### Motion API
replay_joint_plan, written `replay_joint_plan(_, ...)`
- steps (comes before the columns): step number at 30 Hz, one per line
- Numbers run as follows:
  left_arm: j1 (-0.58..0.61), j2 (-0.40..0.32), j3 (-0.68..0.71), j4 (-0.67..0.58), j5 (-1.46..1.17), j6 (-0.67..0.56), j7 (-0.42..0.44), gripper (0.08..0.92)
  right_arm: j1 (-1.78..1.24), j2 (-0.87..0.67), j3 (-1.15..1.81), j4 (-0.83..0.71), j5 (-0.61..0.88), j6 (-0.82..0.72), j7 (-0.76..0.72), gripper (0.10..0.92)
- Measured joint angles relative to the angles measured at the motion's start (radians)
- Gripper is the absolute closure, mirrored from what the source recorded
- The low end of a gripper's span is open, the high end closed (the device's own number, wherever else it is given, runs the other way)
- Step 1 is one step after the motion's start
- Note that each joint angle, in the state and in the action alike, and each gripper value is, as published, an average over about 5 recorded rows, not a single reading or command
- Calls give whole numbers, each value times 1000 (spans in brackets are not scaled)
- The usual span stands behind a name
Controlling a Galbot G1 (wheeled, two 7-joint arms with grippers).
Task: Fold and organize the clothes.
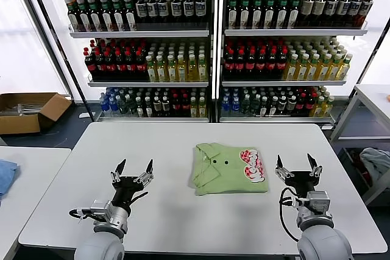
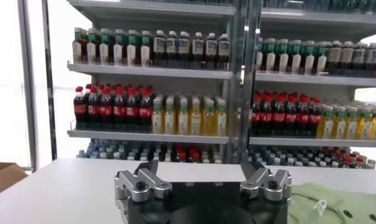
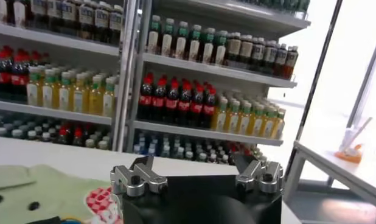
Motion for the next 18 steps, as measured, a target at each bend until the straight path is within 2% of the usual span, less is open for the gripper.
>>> replay_joint_plan(18,36,-27,-34,-28,18,-34,-1,177,21,-10,9,-33,-46,-4,-33,203)
